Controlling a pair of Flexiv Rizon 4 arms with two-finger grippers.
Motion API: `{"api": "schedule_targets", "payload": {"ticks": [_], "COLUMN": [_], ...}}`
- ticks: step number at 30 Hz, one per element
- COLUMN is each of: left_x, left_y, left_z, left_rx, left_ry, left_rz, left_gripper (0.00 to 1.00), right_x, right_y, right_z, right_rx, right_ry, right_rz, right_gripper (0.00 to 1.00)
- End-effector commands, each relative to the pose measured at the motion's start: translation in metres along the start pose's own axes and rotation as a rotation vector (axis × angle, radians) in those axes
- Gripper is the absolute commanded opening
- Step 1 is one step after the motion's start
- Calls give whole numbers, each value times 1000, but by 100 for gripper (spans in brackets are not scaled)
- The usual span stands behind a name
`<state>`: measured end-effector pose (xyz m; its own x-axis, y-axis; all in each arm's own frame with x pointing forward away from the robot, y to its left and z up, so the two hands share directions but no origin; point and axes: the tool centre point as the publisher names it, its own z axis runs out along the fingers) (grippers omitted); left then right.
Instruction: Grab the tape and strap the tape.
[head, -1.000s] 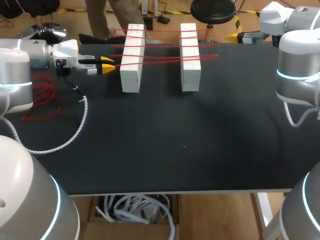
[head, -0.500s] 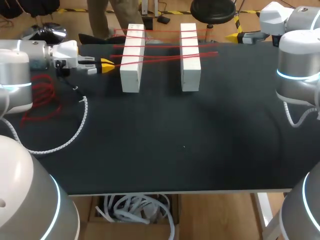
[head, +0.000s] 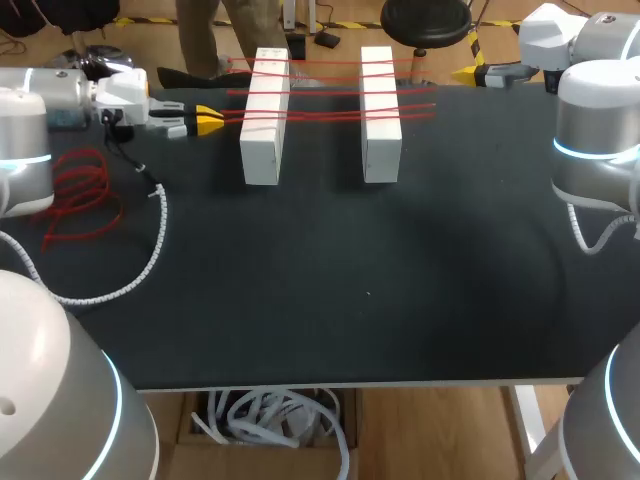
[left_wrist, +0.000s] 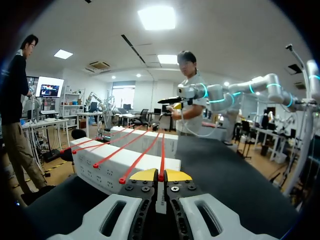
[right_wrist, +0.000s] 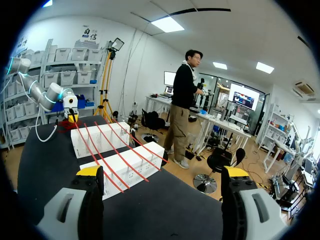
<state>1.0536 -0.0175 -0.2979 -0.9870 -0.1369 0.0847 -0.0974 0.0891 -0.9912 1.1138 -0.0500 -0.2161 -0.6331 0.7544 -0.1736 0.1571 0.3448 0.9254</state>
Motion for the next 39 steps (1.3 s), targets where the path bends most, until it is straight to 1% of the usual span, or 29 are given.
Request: {"api": "schedule_targets", "payload": {"ticks": [1,3,12,18,22,26,28,35,39], "left_x": [-5,-6,-10,-9,-6,-5,-7,-12,-15], "left_y": [-10,-17,-60,-95,-113,-122,-127,-147,-157], "left_z": [-6,-8,-17,-19,-18,-14,-12,-9,-7], "left_rx": [-6,-4,81,113,131,141,151,180,218], "left_ry": [14,14,21,48,88,136,141,130,123], "left_rz": [5,5,-21,26,50,44,34,28,6], "left_gripper": [0,0,0,0,0,0,0,0,0], "right_x": [0,0,0,0,0,0,0,0,0], "right_y": [0,0,0,0,0,0,0,0,0], "right_z": [0,0,0,0,0,0,0,0,0], "right_rx": [0,0,0,0,0,0,0,0,0], "right_ry": [0,0,0,0,0,0,0,0,0], "right_rz": [0,0,0,0,0,0,0,0,0], "right_gripper": [100,100,100,100,100,100,100,100,100]}}
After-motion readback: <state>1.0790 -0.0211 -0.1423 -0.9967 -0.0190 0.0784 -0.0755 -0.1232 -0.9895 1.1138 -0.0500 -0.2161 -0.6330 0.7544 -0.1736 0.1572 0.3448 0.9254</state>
